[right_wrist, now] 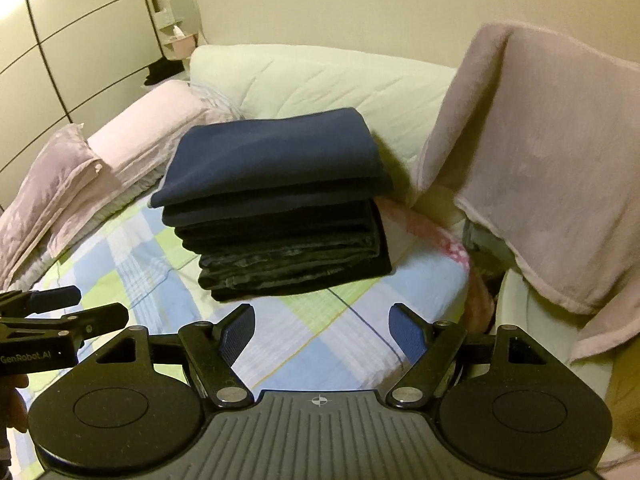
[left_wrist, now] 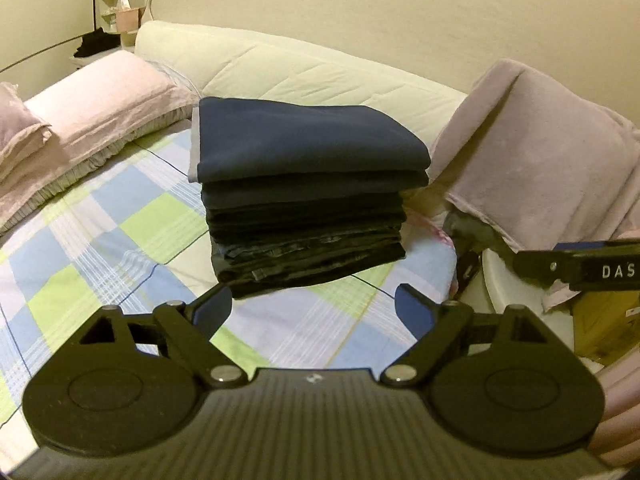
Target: Fold clothes
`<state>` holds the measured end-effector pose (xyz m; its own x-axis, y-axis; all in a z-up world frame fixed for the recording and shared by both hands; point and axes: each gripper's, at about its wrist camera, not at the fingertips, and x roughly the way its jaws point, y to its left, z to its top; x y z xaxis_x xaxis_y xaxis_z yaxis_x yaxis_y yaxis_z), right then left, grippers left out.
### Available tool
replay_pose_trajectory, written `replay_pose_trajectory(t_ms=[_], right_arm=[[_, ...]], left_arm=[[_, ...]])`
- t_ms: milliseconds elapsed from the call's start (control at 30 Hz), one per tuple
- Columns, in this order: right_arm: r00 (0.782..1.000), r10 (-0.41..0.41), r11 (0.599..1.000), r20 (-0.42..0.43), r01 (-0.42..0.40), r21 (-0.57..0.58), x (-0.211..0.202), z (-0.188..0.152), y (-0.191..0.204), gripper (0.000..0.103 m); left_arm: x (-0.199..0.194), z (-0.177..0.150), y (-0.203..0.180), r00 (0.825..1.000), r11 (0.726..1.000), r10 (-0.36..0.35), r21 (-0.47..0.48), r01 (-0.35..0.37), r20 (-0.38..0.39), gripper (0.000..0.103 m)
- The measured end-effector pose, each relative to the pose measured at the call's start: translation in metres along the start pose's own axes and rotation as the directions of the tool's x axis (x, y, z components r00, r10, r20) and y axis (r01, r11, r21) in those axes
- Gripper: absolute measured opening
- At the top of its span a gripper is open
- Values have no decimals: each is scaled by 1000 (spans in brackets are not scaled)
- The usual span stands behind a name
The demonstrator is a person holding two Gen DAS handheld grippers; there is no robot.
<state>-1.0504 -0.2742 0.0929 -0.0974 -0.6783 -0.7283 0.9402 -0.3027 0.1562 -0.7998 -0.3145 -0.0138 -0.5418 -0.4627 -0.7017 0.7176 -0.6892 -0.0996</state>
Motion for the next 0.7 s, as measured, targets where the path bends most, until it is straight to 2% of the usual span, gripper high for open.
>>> replay_pose_trajectory(t_ms=[233, 467, 700], right_arm=[[999, 52, 997, 6, -52, -55, -6, 7, -7, 77], [994, 92, 992, 51, -87, -86, -17, -4, -26, 77], [992, 117, 986, 36, -112, -123, -29, -18, -35, 77]], left_arm=[[-9, 0, -16, 995, 989, 93, -110, -95, -24, 86], [-24, -13, -42, 986, 974, 165, -158, -163, -1, 86], [-41, -28, -64, 977, 964, 211, -165, -207, 9, 86]])
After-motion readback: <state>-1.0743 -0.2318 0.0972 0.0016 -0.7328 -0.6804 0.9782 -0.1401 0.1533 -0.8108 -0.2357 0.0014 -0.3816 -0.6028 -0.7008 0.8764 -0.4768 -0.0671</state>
